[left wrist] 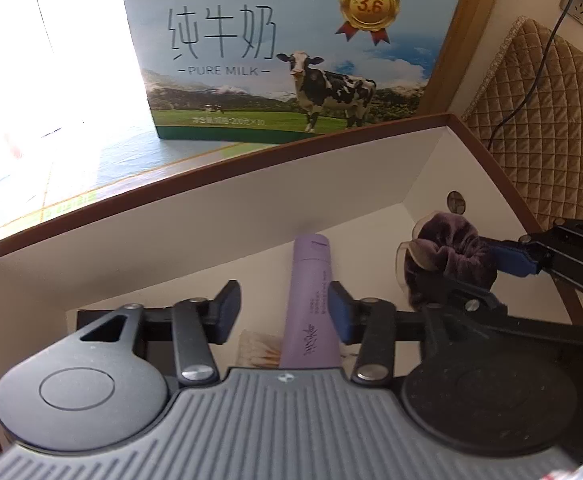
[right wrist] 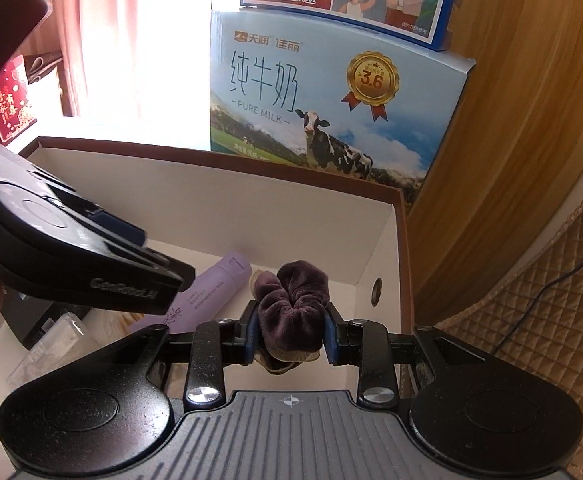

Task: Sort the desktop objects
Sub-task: 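Open the left gripper over the box while the right gripper releases the scrunchie, then withdraw both grippers from the box toward the red snack packet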

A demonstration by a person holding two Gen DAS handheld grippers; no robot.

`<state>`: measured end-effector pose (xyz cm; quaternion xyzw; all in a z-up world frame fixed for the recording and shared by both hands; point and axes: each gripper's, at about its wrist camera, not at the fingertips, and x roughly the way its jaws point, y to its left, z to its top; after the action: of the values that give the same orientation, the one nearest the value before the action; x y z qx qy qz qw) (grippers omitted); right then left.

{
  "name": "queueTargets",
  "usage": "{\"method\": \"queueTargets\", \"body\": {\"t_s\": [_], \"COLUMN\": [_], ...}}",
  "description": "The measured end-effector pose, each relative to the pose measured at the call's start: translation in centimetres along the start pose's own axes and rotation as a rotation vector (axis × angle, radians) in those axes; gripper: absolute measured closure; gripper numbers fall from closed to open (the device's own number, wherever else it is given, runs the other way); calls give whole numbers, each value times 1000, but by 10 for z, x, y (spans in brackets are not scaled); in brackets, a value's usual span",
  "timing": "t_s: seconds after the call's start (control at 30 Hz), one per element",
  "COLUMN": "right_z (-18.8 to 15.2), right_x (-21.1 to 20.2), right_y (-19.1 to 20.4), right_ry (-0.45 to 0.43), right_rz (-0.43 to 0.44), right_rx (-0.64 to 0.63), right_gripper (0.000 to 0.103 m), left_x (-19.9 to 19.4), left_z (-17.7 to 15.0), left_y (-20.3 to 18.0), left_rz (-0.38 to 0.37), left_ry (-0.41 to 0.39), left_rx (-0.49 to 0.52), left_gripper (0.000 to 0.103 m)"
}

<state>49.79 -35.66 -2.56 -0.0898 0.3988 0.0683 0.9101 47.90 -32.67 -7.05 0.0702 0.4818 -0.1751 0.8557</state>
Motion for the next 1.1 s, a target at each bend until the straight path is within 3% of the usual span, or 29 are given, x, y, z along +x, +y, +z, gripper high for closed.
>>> {"method": "queueTargets", "body": {"t_s": [0.1,0.23,0.57,0.8,1.1], "right_z": [0,-1,-7,-15,-26], "right_x": [-1,-4,-24,-54,-97], "right_y": [1,1,0,2,2], "right_ry": [-22,-63,-107,-140,-182], "right_rz": [2,-6,42,94,113], "right_rx": [6,9,35,99,250], "right_gripper": [72,43,26,4,2], "left_x": [-6,-14,-42,-73,-122], "left_z": [-2,-7,-26,-43,-71], "left_y": [3,10,23,29,38], "left_rz": [24,63,74,111,132], "left_ry": [-11,-23,-42,-76,-118], "left_rx": [16,23,2,-19,-69], "left_gripper": [48,36,20,12,5]}}
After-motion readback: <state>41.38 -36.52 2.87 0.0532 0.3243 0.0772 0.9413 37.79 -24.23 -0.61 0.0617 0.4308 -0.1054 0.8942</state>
